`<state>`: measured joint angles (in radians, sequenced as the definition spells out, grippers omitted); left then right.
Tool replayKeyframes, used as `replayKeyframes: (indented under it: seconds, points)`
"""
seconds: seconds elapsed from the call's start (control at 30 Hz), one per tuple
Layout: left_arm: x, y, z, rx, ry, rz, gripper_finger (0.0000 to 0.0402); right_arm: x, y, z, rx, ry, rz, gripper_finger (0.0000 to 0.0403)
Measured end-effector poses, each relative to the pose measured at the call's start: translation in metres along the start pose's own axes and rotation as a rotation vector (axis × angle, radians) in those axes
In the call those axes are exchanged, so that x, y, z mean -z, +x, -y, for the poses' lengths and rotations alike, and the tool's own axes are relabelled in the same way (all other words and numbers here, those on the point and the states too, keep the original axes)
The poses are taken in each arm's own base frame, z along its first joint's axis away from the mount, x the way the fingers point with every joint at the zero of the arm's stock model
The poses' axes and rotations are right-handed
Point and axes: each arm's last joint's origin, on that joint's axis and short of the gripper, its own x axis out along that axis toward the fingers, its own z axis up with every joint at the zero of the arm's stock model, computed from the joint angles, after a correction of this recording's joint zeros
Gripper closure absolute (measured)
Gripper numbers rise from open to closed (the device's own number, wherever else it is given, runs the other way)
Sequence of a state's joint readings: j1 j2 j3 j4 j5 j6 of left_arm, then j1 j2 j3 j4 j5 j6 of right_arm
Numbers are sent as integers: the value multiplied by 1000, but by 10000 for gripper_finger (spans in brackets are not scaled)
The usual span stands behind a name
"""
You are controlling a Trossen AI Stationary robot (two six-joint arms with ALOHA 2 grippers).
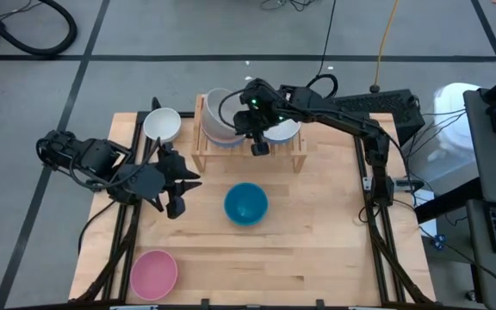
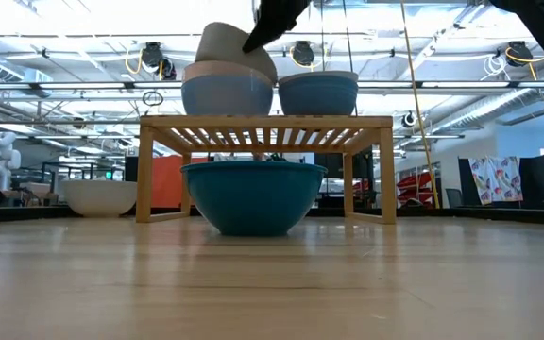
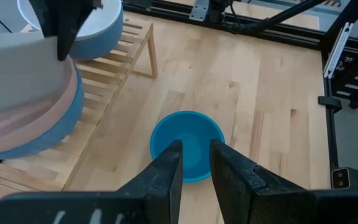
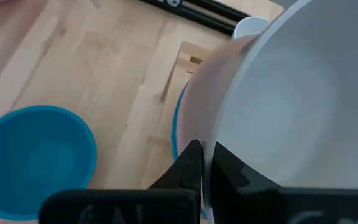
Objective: Place and stack bowls onto a shelf
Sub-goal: Stack the gray bowl on top of the orange bowl on the shelf, then stack the pink bowl on top of the white bowl on the shelf
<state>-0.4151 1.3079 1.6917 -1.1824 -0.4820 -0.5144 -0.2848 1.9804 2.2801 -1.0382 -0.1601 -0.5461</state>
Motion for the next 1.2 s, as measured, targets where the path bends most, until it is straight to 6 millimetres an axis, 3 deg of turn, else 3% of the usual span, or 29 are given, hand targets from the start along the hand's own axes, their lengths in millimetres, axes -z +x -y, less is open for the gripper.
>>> replayKeyframes:
  seconds: [0.3, 0.77, 1.03, 1.2]
  points:
    - [0, 0, 0, 0, 1, -1, 319, 3, 8, 0, 7, -59, 1, 389]
    - [0, 0, 0, -2, 4, -4, 319, -13, -2, 0, 99, -96, 111, 278]
    - [-2, 1, -4, -77, 29, 32, 319, -27, -31, -13, 233, -186, 132, 233]
    - [-2, 3, -9, -111, 23, 20, 319, -33, -69, -28, 291, -151, 167, 234]
